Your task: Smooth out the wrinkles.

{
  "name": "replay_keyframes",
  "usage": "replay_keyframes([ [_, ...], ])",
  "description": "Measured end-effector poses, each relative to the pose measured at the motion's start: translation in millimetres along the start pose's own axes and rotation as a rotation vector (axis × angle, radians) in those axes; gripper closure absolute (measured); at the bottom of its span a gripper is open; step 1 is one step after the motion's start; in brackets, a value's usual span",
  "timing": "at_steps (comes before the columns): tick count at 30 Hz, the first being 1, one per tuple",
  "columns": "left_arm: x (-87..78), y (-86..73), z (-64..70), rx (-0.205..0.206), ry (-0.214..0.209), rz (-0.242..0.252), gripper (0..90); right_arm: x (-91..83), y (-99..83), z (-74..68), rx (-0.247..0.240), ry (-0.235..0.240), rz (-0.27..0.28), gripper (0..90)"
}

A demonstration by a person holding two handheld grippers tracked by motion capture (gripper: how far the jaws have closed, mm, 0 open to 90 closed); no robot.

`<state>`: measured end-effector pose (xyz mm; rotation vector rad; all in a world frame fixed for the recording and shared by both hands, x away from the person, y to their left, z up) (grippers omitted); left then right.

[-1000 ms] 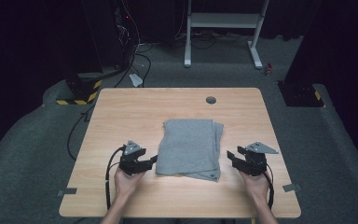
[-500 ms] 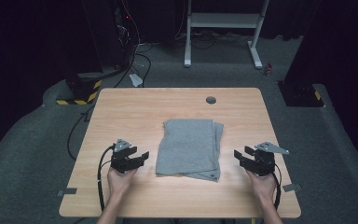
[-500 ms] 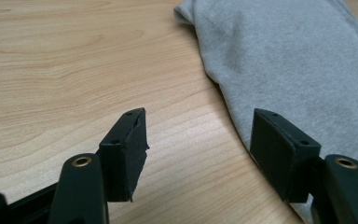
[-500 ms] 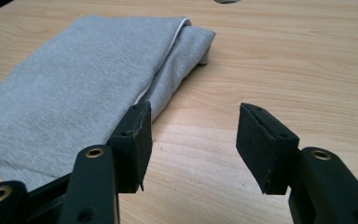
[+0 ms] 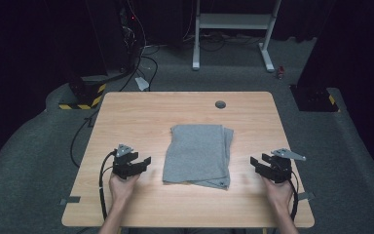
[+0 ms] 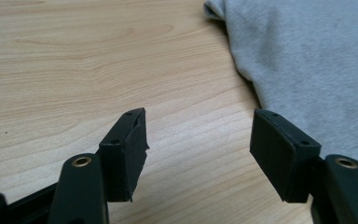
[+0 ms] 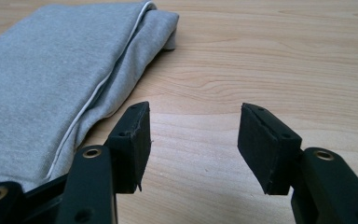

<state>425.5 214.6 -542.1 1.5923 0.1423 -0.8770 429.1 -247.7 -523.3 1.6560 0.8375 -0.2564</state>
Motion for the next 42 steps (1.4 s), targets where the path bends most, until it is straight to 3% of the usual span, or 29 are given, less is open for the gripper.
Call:
replay_keyframes([
  [5,1.6,-3.0,-7.8,-0.006,0.033,-0.016,36.6,0.2,-4.6,6.2,-0.007,-0.031,-0.020,43.7],
  [9,2.2,-5.7,-11.9,0.005,0.058,-0.037,36.6,1.9,-8.8,15.7,0.029,-0.048,-0.026,43.3],
  [19,1.7,-7.4,-20.2,-0.007,0.110,-0.042,36.3,13.5,-16.2,28.4,-0.022,-0.142,-0.077,40.8],
  [22,3.6,-9.8,-21.8,0.014,0.128,-0.061,35.9,15.6,-17.0,28.6,-0.030,-0.160,-0.081,40.2],
  [25,4.7,-13.8,-23.5,0.030,0.144,-0.081,35.0,19.6,-18.5,29.4,-0.038,-0.169,-0.091,39.7],
  [28,4.8,-18.3,-25.7,0.017,0.148,-0.089,34.9,22.6,-19.5,30.0,-0.049,-0.173,-0.104,39.3],
  [36,5.3,-24.9,-26.9,0.019,0.152,-0.068,34.0,24.6,-20.0,30.9,-0.043,-0.181,-0.101,37.9],
  [39,4.8,-25.7,-26.0,0.019,0.153,-0.071,32.3,25.9,-20.6,30.1,-0.079,-0.194,-0.100,35.6],
  [42,4.8,-26.8,-24.0,0.053,0.173,-0.089,30.6,26.3,-21.6,30.8,-0.075,-0.192,-0.087,34.1],
])
Point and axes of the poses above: each handheld gripper's, and its own axes: x roughly forward along the jaws, y roughly out of its top, z roughly to its right, the point moved 6 cm from there along x, roughly forward along the jaws, and after that the axes turned 9 degrees about x, right-handed, at the moved point
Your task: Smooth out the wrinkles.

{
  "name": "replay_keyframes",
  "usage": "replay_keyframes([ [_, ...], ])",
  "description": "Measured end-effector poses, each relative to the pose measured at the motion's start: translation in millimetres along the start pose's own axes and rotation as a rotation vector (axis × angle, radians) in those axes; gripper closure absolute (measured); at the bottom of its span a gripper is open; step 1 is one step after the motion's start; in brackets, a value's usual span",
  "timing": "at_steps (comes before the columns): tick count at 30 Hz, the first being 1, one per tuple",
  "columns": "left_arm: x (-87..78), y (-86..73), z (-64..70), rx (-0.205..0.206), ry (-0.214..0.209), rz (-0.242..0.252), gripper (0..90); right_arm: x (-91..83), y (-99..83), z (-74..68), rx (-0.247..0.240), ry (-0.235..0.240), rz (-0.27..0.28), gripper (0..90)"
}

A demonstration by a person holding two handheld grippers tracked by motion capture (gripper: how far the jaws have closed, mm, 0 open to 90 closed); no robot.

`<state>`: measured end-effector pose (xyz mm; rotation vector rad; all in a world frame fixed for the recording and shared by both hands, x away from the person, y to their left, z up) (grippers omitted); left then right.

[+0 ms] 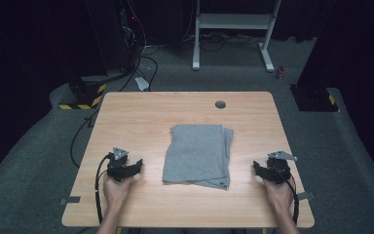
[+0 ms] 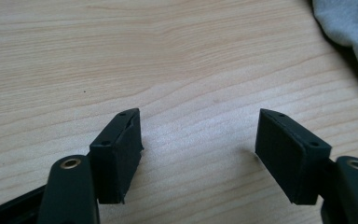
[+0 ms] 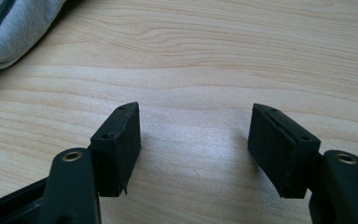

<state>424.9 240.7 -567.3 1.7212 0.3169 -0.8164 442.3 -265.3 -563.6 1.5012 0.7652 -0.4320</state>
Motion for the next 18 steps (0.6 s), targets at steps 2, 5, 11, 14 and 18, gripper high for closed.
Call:
replay_keyframes([
  [2,0.4,0.0,1.3,0.014,0.003,-0.004,27.7,-0.1,-0.2,-0.3,0.002,0.001,-0.001,33.1],
  [5,0.3,-0.3,1.3,0.012,-0.001,-0.008,26.1,-0.5,-1.1,-0.5,0.000,-0.001,-0.004,29.6],
  [11,0.6,-0.2,1.9,0.014,-0.004,-0.006,25.0,-0.2,-1.4,-0.5,-0.003,0.004,-0.009,26.6],
  [14,0.6,-0.2,2.3,0.017,-0.007,-0.007,24.6,-0.3,-1.5,-0.9,0.000,0.005,-0.011,26.5],
  [18,0.5,-0.3,2.6,0.017,-0.007,-0.006,24.5,-0.1,-1.4,-1.2,-0.003,0.007,-0.010,26.5],
])
Point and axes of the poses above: each handheld gripper's, and its own axes: x roughly forward along the jaws, y roughly out of its top, z roughly to its right, the point moved 6 cm from there along x, roughly forward along the jaws, and after that the axes turned 9 degrees about x, right-handed, at the moved point
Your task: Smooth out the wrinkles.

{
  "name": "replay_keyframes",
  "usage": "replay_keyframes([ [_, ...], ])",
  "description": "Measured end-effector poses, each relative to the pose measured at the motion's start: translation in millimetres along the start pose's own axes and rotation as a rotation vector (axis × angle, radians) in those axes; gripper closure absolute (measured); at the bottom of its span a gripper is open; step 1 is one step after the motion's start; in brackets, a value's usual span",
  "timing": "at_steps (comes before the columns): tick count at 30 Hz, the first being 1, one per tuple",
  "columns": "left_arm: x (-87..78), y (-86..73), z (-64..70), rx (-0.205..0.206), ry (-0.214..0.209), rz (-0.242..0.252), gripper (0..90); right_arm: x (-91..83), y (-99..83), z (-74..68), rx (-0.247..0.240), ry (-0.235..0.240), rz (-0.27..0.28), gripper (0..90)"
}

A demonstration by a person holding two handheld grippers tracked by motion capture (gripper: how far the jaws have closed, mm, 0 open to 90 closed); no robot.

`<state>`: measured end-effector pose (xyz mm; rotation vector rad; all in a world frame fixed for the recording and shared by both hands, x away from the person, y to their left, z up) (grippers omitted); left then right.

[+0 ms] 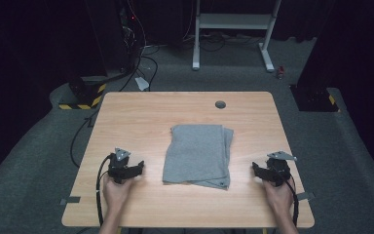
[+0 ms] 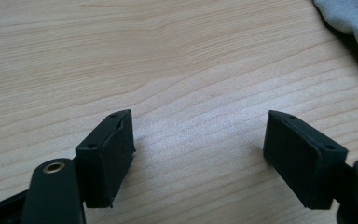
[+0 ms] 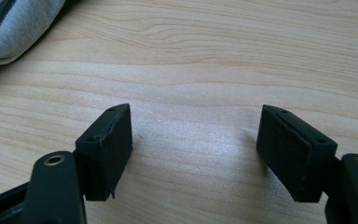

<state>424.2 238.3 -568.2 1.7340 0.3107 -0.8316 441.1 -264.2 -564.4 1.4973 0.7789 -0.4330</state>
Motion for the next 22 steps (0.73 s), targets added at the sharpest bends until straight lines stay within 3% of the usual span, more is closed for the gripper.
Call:
replay_keyframes([
  [22,-0.6,0.3,2.4,0.015,-0.014,0.006,26.9,0.5,0.5,-0.1,-0.004,0.003,0.000,26.7],
])
Point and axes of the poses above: each handheld gripper's, and its own axes: x roughly forward along the jaws, y roughly out of its top, z roughly to its right, the point moved 6 cm from there along x, roughly forward along the jaws, and after that the axes turned 9 degrees about x, right-handed, at the moved point
